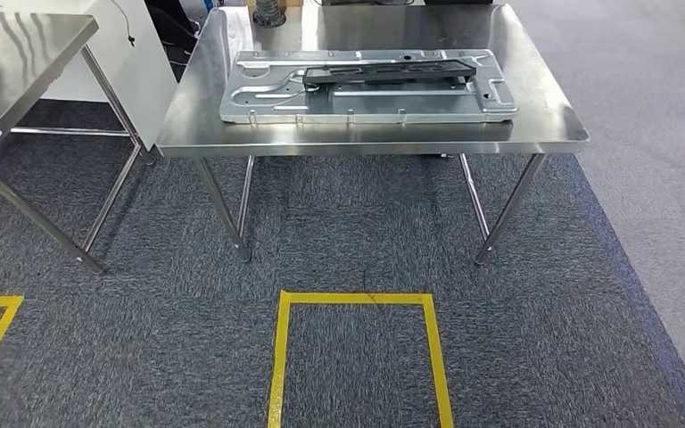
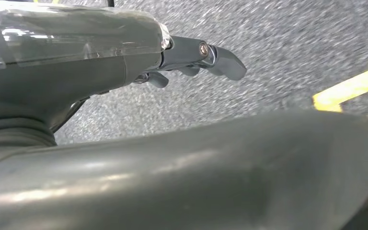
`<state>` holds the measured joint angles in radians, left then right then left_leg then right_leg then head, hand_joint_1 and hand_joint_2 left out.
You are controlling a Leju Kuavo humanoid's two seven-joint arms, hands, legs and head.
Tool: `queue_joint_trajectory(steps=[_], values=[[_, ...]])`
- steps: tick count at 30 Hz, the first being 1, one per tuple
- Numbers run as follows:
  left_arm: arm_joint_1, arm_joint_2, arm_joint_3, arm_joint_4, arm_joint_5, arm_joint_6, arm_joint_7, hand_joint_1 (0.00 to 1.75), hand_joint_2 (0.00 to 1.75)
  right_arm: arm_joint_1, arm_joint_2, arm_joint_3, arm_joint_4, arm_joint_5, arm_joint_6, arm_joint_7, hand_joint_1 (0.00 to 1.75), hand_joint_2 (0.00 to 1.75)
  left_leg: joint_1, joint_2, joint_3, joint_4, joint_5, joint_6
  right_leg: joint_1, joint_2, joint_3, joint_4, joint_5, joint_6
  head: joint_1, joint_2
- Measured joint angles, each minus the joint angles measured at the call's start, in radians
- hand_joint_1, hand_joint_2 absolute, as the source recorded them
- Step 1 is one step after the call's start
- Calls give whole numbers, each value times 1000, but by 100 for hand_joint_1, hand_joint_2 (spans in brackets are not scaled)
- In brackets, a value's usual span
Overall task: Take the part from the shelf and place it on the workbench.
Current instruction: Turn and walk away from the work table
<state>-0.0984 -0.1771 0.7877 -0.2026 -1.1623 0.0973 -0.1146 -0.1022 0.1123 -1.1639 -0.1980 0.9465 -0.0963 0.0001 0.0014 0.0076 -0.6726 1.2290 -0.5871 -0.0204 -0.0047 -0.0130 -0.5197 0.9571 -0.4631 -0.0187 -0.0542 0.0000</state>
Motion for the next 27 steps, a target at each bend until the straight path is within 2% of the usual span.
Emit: queue_joint_trajectory(steps=[1, 2, 3, 4, 5, 6, 7, 8, 10, 11, 12, 14, 15, 16, 17, 18, 19, 20, 21, 22, 23, 24, 25, 26, 27], values=[[0, 0, 0, 0, 0, 0, 0, 0, 0, 0, 0, 0, 0, 0, 0, 0, 0, 175, 5, 0, 2, 38, -3, -5, -1, 0, -19, 5, 11, 3, 0, 0], [0, 0, 0, 0, 0, -1, 1, 0, 0, 0, 1, 0, 0, 0, 1, 0, 0, 175, 9, 0, 19, 46, 17, -10, -3, -1, -39, 11, 21, 6, 0, 0], [0, 0, 0, 0, 0, -2, 2, 0, 0, 1, 2, 0, 0, 0, 2, 0, 0, 175, 13, 0, 52, 21, 47, -15, -6, -1, -59, 19, 30, 10, 0, 0], [-1, 0, 0, 0, 0, -2, 3, 0, 0, 0, 2, 0, 0, 0, 3, 0, 0, 175, 17, 0, 100, -37, 70, -18, -9, -1, -79, 29, 37, 16, 0, 0], [-2, 0, 0, 0, 0, -3, 4, 0, 0, 0, 3, 0, 0, 0, 5, 0, 0, 175, 18, -1, 154, -110, 74, -20, -10, 0, -96, 40, 44, 22, 0, 0], [-5, 0, 0, 0, 0, -3, 4, 0, 0, 0, 3, 0, 0, 0, 6, -1, 0, 175, 17, -2, 197, -176, 64, -17, -11, 0, -109, 48, 51, 29, 0, 0], [-7, 0, 0, 0, 0, -3, 4, 0, 0, 0, 3, 0, 0, 0, 8, -1, 0, 175, 15, -3, 223, -224, 49, -12, -11, -1, -118, 54, 59, 36, 0, 0], [-9, 0, 0, 0, 0, -4, 4, 0, 0, 0, 3, 0, 0, 0, 10, -1, 0, 175, 12, -4, 229, -246, 39, -4, -10, -1, -122, 55, 68, 42, 0, 0], [-7, 0, 0, 0, 0, -5, 4, 0, 0, 2, 3, 0, 0, 0, 12, -2, 0, 175, 10, -2, 215, -250, 50, 17, -12, 0, -127, 55, 75, 56, 0, 0], [-6, 0, 0, 0, 0, -5, 5, 0, 0, 3, 3, 0, 0, 1, 13, -2, 0, 175, 11, 0, 207, -251, 60, 27, -14, 1, -133, 68, 55, 61, 0, 0], [-5, 0, 0, 0, 0, -5, 5, 0, 0, 4, 3, 1, 0, 2, 13, -1, 0, 175, 11, 3, 197, -253, 71, 36, -16, 2, -142, 98, 16, 65, 0, 0], [-6, 0, 0, 0, -1, -6, 6, 0, 0, 6, 3, 1, 0, 4, 13, 0, 0, 175, 9, 5, 174, -252, 92, 46, -17, 4, -167, 210, -90, 68, 0, 0], [-6, 0, 0, 0, -2, -6, 6, 0, 0, 7, 3, 1, 0, 4, 13, 1, 0, 175, 7, 5, 160, -250, 103, 49, -17, 5, -177, 272, -125, 69, 0, 0], [-5, 0, 0, 0, -4, -7, 6, 0, 0, 6, 3, 1, 0, 4, 13, 3, 0, 175, 5, 6, 145, -247, 113, 49, -18, 6, -178, 317, -135, 70, 0, 0], [-5, 0, 0, 0, -6, -7, 6, 0, 0, 6, 3, 1, 0, 4, 13, 5, 0, 175, 4, 6, 130, -244, 124, 48, -18, 6, -164, 332, -121, 69, 0, 0], [-5, 0, 0, 0, -7, -8, 6, 0, 0, 6, 3, 1, 0, 5, 13, 7, 0, 175, 3, 6, 114, -239, 132, 46, -18, 6, -134, 312, -94, 68, 0, 0], [-5, 0, 0, 0, -9, -8, 6, 0, 0, 5, 3, 1, 0, 6, 13, 7, 0, 175, 3, 6, 99, -234, 141, 43, -18, 7, -88, 258, -68, 65, 0, 0], [-5, 0, 0, 0, -9, -8, 6, 0, 0, 4, 3, 1, 0, 6, 13, 8, 0, 175, 1, 5, 86, -228, 147, 39, -16, 7, -33, 185, -57, 62, 0, 0], [-5, 0, 0, 0, -9, -8, 7, 0, 0, 2, 3, 1, 0, 7, 12, 8, 0, 131, 0, 5, 76, -223, 154, 34, -14, 8, 14, 113, -60, 57, 0, 0], [-6, 0, 0, 0, -9, -8, 7, 0, 0, 1, 3, 1, 0, 7, 12, 8, 0, 87, -2, 5, 69, -220, 161, 29, -12, 8, 45, 60, -69, 52, 0, 0], [-6, 0, 0, 0, -10, -8, 7, 0, 0, 0, 4, 1, 0, 7, 12, 8, 0, 44, -2, 6, 65, -219, 169, 23, -8, 9, 58, 32, -78, 46, 0, 0], [-5, 0, 0, 0, -10, -8, 7, 0, 0, 1, 4, 1, 0, 8, 13, 8, 0, 44, -2, 6, 62, -219, 177, 16, -8, 9, 57, 23, -77, 38, 0, 0], [-5, 0, 0, 0, -10, -8, 7, 0, 0, 1, 5, 1, 0, 8, 13, 8, 0, 87, -1, 5, 60, -218, 177, 11, -8, 7, 50, 23, -69, 30, 0, 0], [-4, 0, 0, 0, -10, -8, 7, 0, 0, 2, 5, 1, 0, 9, 13, 9, 0, 131, 1, 4, 54, -209, 163, 5, -9, 5, 43, 23, -61, 20, 0, 0], [-2, 0, 0, 0, -9, -8, 7, 0, 0, 2, 6, 1, 0, 9, 13, 10, 0, 175, 2, 3, 43, -181, 129, 0, -11, 3, 33, 21, -51, 11, 0, 0]])
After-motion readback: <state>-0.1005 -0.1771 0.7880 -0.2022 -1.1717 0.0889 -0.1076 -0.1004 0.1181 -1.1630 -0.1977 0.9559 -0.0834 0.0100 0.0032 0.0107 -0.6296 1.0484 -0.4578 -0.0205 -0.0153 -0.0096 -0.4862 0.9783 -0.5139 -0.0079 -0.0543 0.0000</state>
